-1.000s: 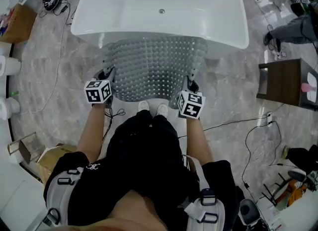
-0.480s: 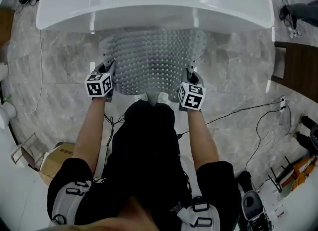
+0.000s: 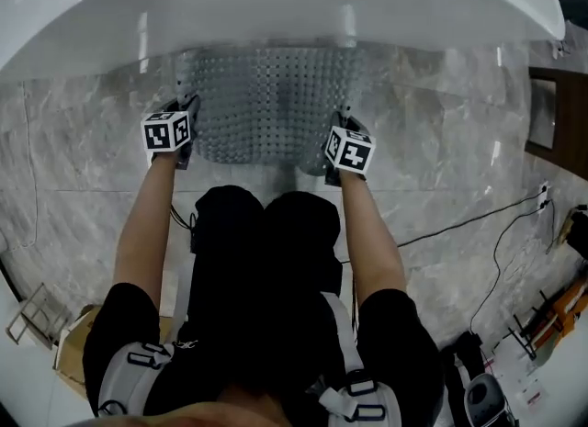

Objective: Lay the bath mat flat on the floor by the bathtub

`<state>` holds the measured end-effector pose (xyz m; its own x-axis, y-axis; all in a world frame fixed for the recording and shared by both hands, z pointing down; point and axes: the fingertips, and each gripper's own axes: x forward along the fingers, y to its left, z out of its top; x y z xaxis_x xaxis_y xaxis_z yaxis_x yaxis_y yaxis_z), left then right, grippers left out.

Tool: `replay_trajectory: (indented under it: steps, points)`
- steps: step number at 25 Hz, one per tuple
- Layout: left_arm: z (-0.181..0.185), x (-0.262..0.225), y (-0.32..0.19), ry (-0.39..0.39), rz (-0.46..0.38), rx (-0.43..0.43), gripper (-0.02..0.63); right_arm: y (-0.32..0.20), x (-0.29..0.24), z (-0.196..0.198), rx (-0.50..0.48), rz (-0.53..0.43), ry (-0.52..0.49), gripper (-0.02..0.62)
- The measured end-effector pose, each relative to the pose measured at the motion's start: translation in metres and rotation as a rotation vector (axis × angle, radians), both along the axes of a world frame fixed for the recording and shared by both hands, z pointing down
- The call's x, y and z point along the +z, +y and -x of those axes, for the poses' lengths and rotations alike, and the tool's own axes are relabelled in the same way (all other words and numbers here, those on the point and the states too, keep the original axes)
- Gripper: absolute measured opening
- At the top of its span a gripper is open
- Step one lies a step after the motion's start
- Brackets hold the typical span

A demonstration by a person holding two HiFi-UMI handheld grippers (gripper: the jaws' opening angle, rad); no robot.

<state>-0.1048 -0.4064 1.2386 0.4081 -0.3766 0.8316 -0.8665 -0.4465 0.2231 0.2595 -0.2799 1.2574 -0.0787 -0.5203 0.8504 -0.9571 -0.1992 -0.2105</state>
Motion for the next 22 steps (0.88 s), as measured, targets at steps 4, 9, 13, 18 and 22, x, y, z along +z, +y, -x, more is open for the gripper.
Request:
replay_trajectory:
  steps: [4,9,13,18,22]
  points:
    - [0.000,0.074,-0.016,-0.033,0.034,-0.004,0.078,-0.003,0.078,-0.018,-0.006,0.062,0.013,0.048]
    - [0.019,0.113,-0.044,-0.019,0.071,-0.087,0.129,0.008,0.127,-0.049,0.015,0.174,0.041,0.084]
    - [0.033,0.131,-0.054,-0.056,0.138,-0.101,0.201,0.018,0.148,-0.082,0.046,0.216,0.107,0.190]
    - [0.063,0.160,-0.050,-0.177,0.200,-0.131,0.322,0.023,0.149,-0.099,0.035,0.180,0.180,0.247]
    - [0.081,0.156,-0.051,-0.201,0.151,-0.179,0.379,0.005,0.119,-0.087,0.030,0.045,0.170,0.247]
